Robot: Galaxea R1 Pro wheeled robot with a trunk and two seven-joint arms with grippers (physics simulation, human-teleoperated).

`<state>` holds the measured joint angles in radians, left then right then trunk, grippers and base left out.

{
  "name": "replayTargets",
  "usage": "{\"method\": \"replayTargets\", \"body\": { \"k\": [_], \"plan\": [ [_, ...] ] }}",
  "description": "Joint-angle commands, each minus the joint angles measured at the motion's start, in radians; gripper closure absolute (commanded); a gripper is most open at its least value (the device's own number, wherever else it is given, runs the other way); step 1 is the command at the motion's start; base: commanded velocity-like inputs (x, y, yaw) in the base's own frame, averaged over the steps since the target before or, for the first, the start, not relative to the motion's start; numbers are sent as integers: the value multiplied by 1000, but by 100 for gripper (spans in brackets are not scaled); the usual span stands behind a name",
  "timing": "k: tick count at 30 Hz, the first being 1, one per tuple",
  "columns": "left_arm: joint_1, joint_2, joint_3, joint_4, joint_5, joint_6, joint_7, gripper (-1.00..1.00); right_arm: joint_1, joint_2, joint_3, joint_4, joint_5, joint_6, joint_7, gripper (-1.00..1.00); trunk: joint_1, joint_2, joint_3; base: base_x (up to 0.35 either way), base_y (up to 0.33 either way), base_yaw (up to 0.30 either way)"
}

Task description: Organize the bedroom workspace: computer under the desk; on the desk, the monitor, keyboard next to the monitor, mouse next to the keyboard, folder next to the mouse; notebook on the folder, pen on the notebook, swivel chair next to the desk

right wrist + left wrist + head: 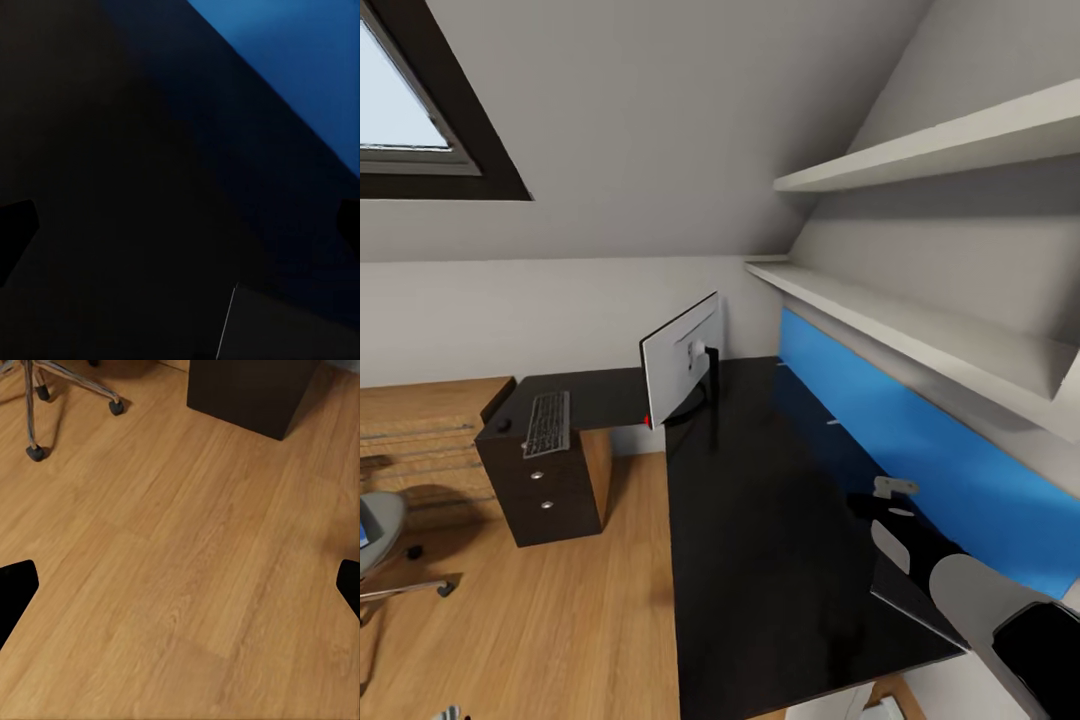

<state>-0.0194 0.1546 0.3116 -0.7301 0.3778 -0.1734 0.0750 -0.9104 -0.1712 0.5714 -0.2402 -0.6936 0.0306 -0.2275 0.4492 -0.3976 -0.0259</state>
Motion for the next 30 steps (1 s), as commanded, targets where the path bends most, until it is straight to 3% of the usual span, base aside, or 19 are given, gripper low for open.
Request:
{"method": "replayTargets", "body": {
  "k": [1,9,19,22,30],
  "plan": [
    [-1,0,-1,-1,8,-3,3,-100,-1,-1,8,-2,-7,4,-7,-100,1,-2,-2,62,-42,0],
    [-1,-3,29,-67,10,6,3,-100,-1,-7,8,-2,-8,10,-9,-100,1,-2,-2,21,-14,0],
    [-1,-7,48,-92,10,43,3,-100,-11,-43,2,-2,-12,35,-14,-100,39,-72,-34,2,-1,0],
    [-1,-7,49,-93,10,47,3,-100,-14,-52,-22,-2,-13,36,-15,-100,51,-93,-43,0,0,0],
    [-1,-7,49,-94,10,48,4,-100,-15,-53,-32,-2,-14,37,-16,-100,81,-149,-68,0,0,0]
  ]
}}
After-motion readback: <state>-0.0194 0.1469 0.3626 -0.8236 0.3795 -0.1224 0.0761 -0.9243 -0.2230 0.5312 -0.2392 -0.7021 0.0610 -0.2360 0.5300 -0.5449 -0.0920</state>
